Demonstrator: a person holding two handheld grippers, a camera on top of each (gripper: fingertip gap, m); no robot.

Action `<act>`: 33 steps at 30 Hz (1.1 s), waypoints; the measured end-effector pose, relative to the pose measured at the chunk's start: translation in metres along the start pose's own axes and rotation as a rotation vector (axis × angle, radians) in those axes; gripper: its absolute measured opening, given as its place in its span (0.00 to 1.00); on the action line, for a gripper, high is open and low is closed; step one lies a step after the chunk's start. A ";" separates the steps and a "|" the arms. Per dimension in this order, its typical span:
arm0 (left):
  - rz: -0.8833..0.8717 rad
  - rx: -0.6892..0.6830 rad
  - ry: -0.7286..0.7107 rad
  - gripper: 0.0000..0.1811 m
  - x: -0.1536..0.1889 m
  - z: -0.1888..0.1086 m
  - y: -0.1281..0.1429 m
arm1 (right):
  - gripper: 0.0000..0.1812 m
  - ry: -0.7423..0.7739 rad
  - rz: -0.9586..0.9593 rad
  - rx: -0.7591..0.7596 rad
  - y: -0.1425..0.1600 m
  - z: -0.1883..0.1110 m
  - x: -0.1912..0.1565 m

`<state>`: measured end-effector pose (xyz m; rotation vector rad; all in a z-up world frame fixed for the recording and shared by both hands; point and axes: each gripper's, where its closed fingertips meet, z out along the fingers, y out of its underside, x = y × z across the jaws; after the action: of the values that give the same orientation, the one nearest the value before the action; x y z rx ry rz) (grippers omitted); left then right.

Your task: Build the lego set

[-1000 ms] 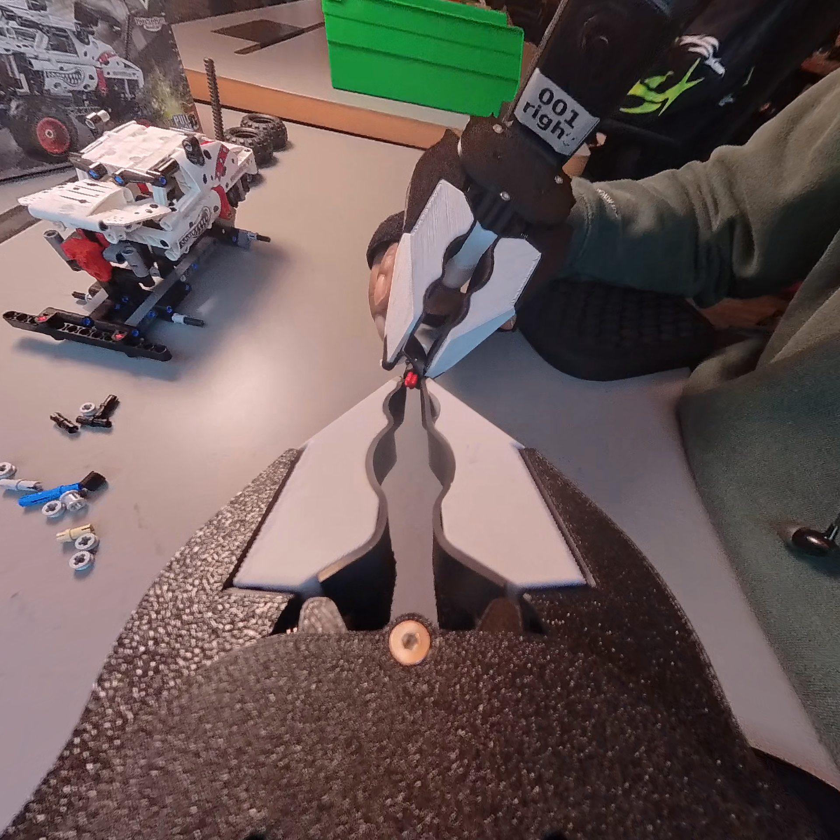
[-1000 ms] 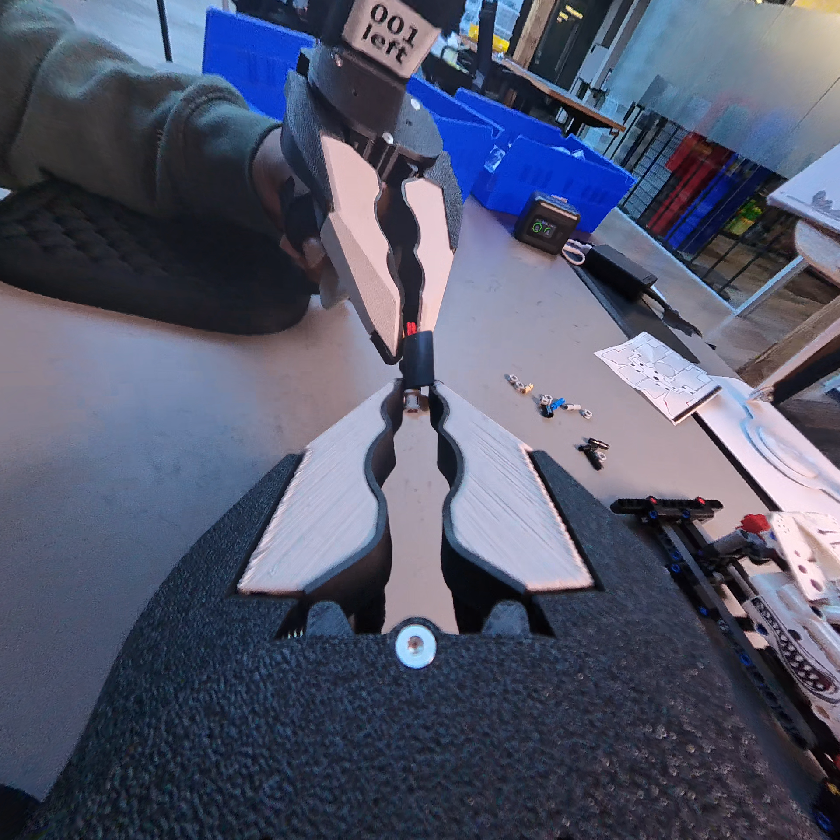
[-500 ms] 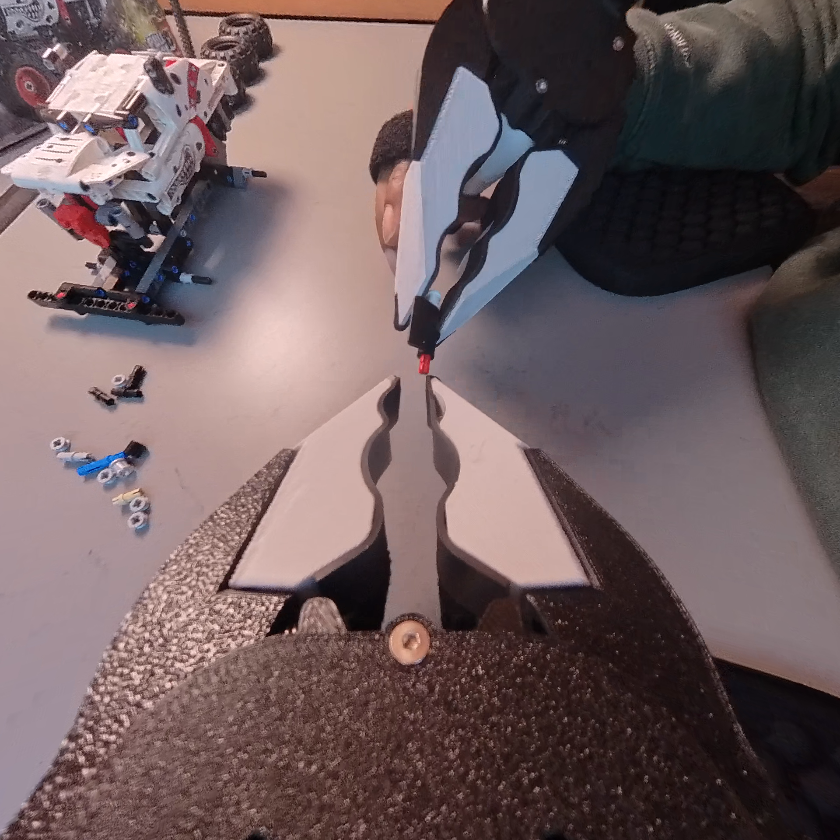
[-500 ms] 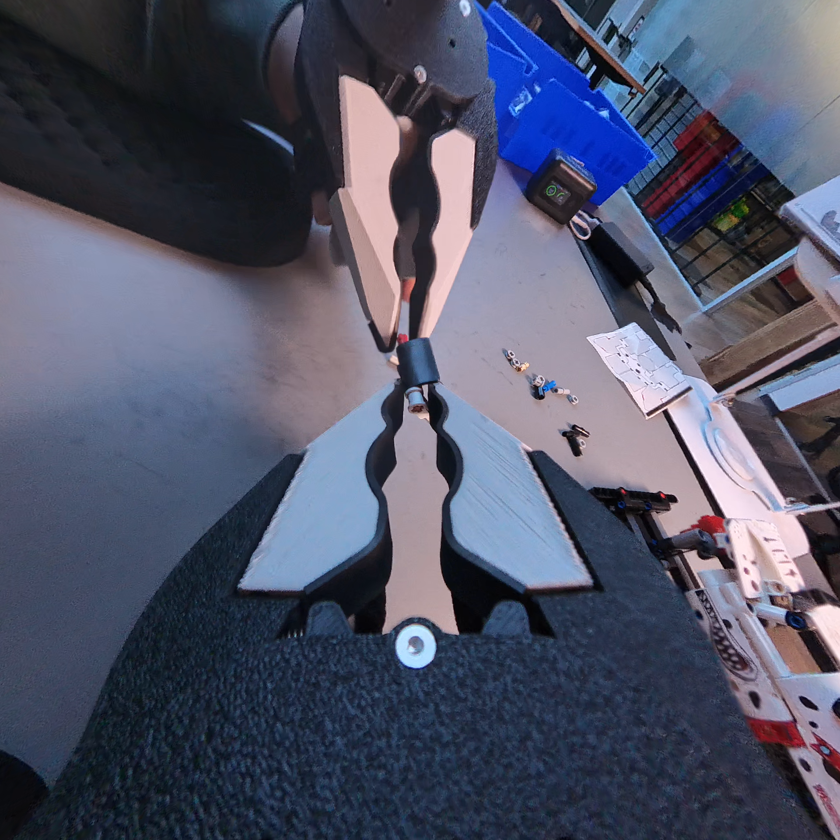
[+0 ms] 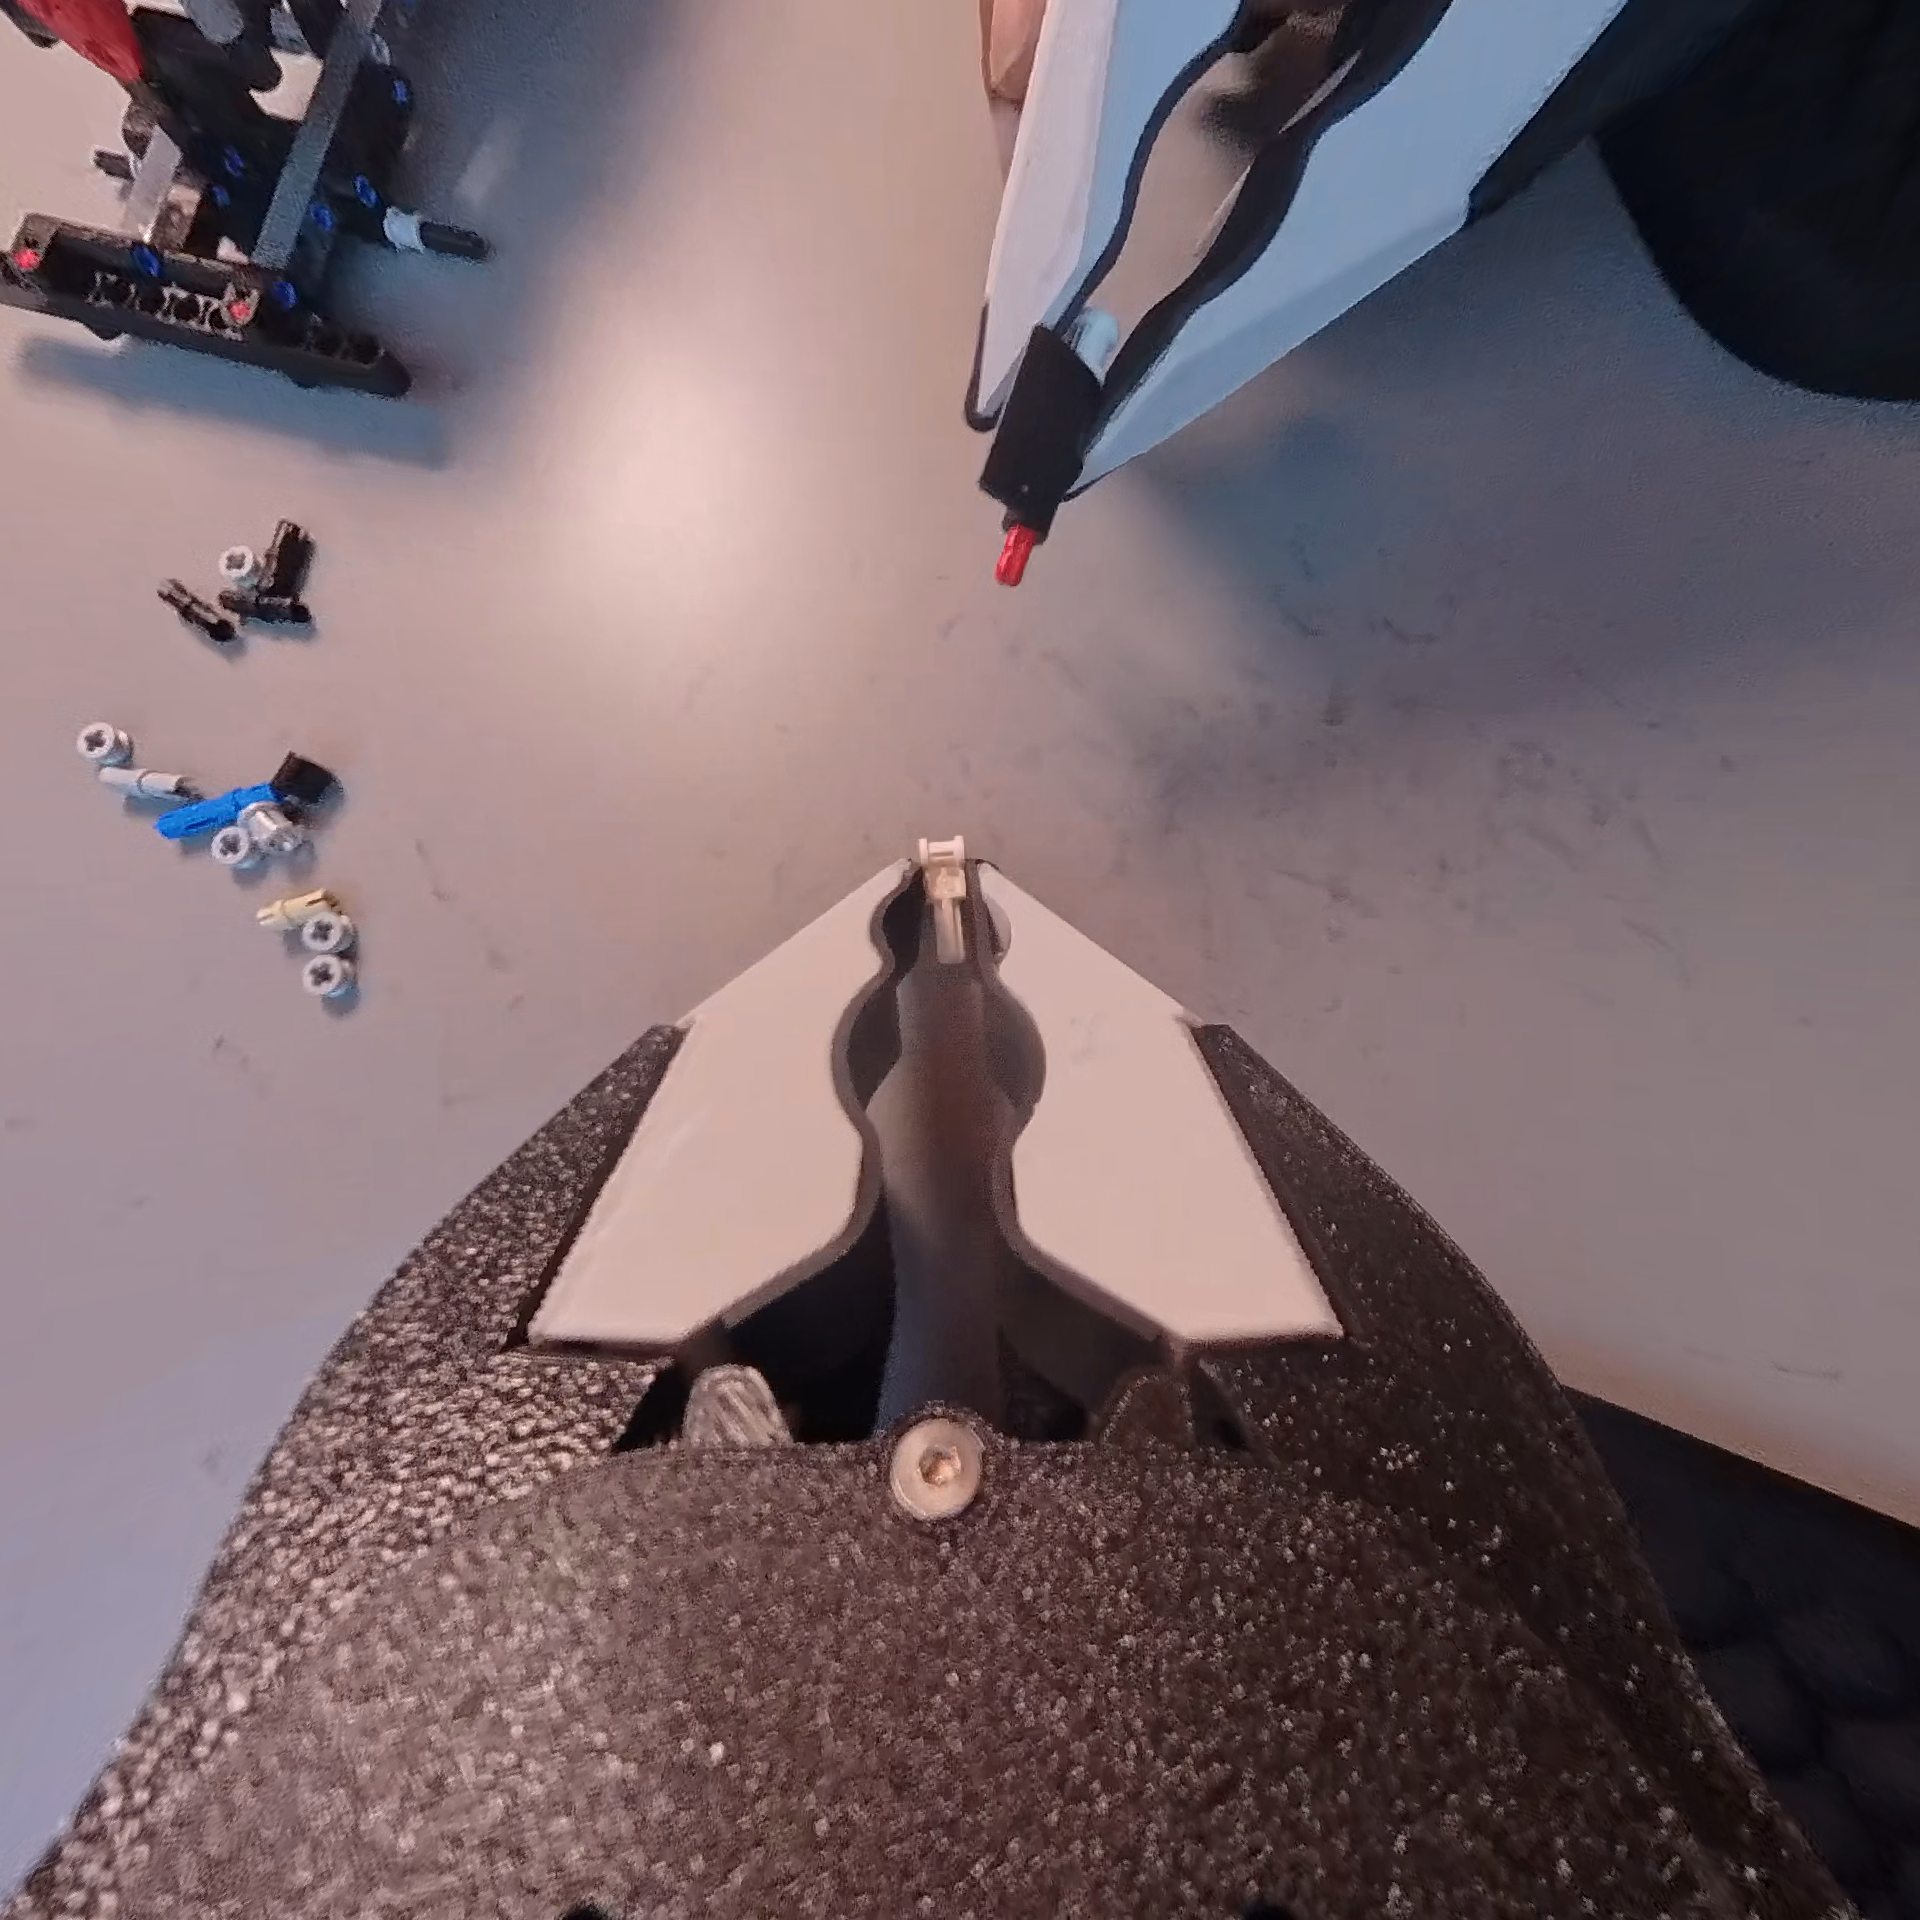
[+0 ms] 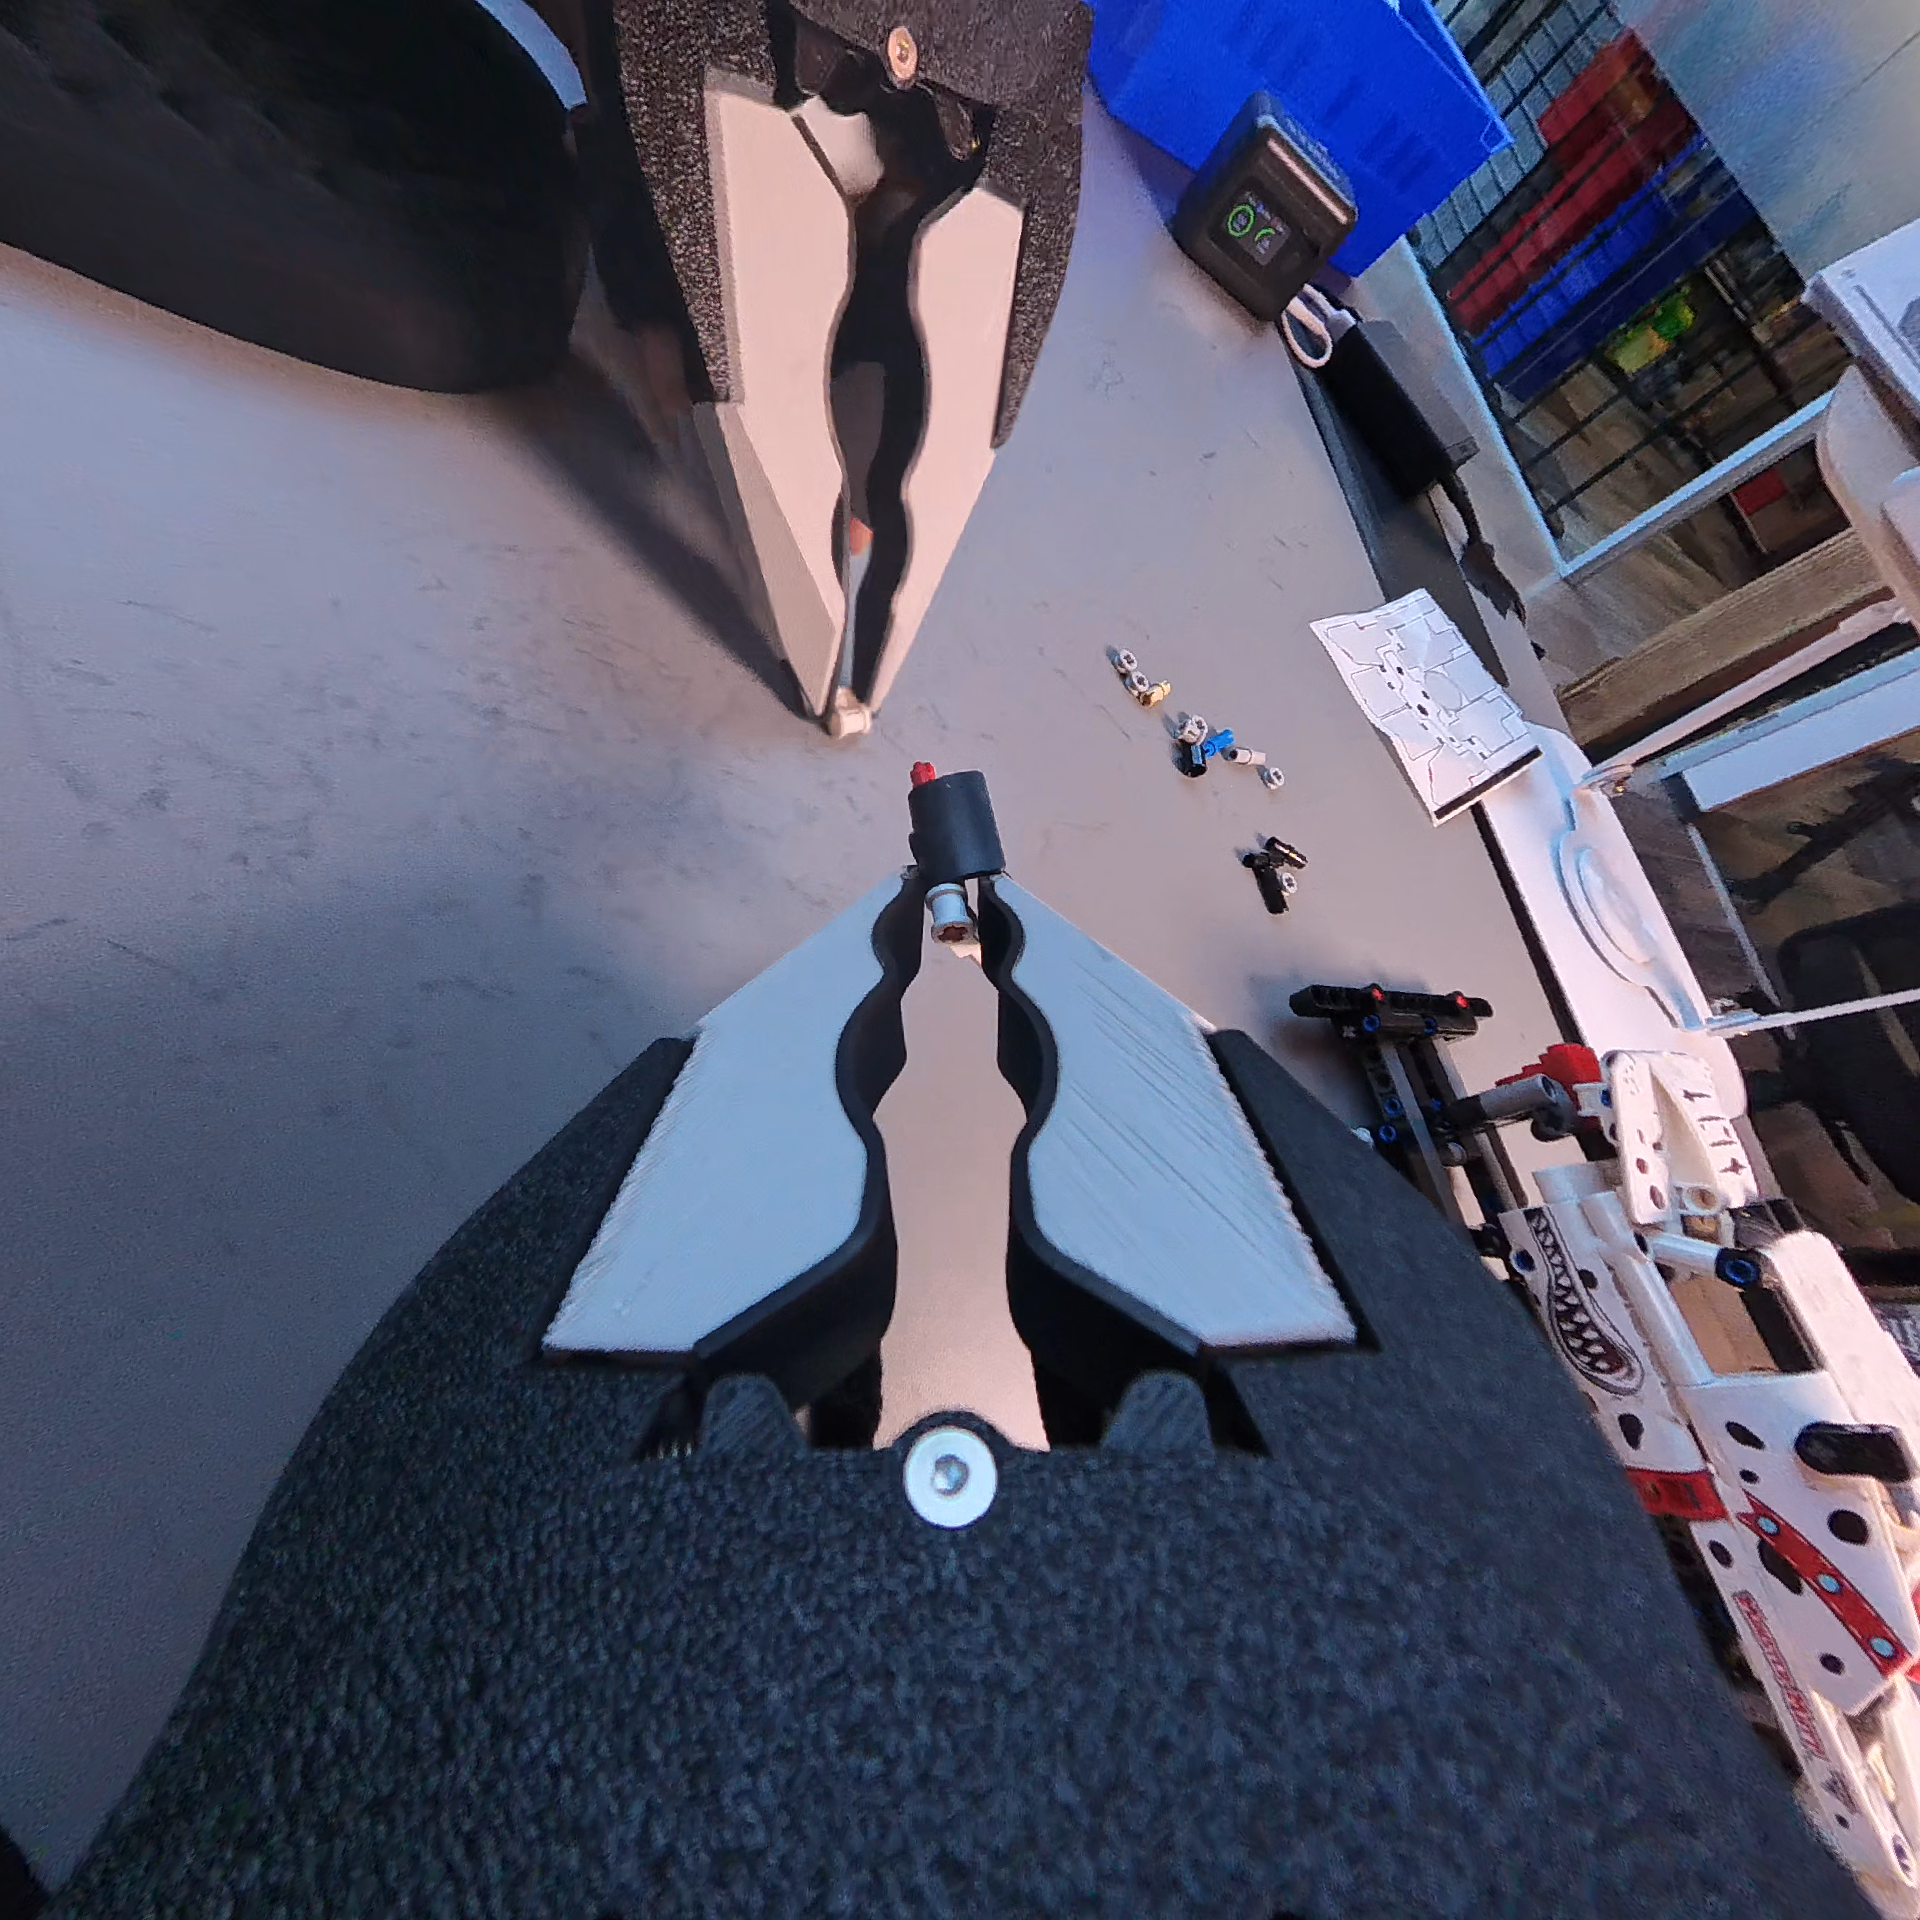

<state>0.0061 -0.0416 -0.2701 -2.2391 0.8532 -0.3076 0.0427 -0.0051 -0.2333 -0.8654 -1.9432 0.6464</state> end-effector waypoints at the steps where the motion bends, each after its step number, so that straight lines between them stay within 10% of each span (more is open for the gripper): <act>1: 0.006 0.007 0.038 0.03 0.008 0.001 -0.002 | 0.05 0.003 0.000 -0.001 0.000 -0.001 0.001; 9: 0.117 -0.017 0.225 0.03 0.061 0.009 -0.019 | 0.04 -0.024 0.048 0.035 0.004 -0.015 -0.002; 18: -0.021 0.039 0.072 0.09 0.010 -0.003 -0.017 | 0.05 -0.018 0.070 0.028 0.011 -0.022 0.000; 33: 0.143 -0.056 0.033 0.04 0.022 0.008 -0.008 | 0.05 -0.022 0.077 0.021 0.013 -0.022 -0.001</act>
<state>0.0306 -0.0476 -0.2712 -2.2156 1.0463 -0.2571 0.0662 0.0039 -0.2332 -0.9280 -1.9266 0.7226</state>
